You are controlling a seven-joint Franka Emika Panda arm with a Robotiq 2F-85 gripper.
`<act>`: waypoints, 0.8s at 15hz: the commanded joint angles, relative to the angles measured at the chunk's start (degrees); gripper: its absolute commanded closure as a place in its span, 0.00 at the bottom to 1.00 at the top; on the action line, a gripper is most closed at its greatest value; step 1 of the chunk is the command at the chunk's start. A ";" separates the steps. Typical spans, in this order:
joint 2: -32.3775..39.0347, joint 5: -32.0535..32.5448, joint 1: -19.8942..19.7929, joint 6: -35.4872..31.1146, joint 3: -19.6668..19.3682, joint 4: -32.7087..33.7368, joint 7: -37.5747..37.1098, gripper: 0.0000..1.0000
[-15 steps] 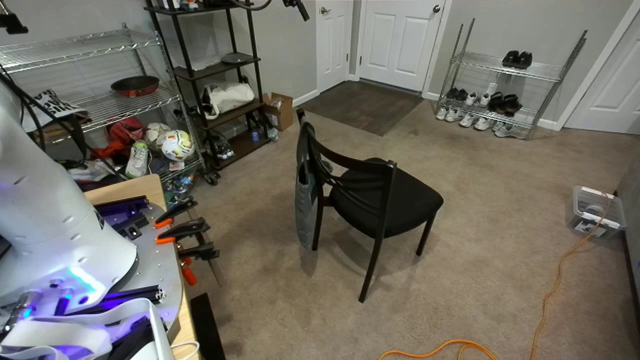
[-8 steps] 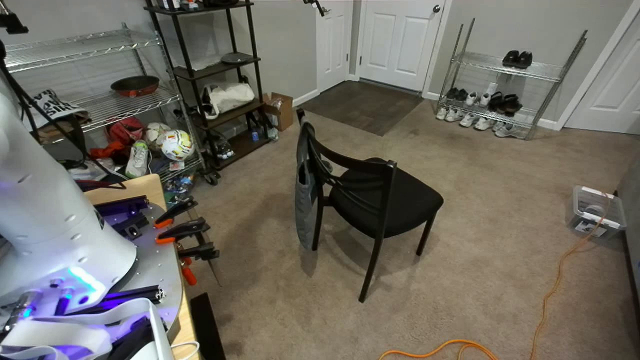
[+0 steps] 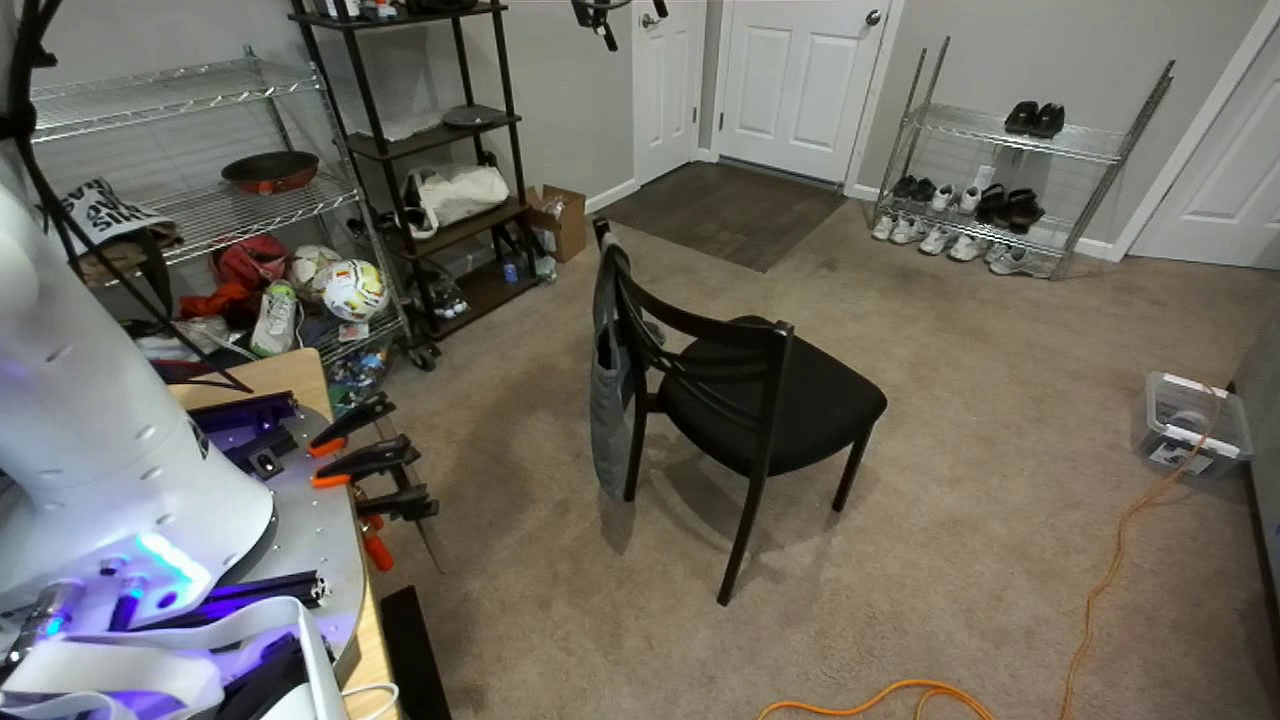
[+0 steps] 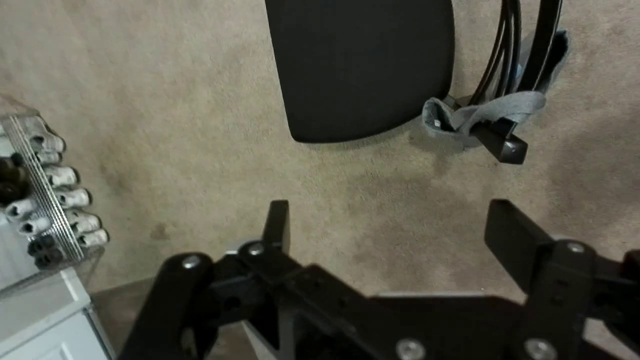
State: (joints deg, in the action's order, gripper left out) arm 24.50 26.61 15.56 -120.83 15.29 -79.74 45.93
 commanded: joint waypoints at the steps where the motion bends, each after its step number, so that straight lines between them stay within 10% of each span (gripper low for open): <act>1: 1.55 -5.04 -2.37 -5.14 2.91 -1.07 10.77 0.00; 4: 4.00 -10.87 -2.76 -4.90 3.33 -0.11 21.15 0.00; 12: 4.30 -10.09 -0.57 -3.88 1.03 0.44 18.76 0.00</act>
State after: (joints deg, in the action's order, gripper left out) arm 28.82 17.43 13.73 -124.80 17.88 -79.62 64.26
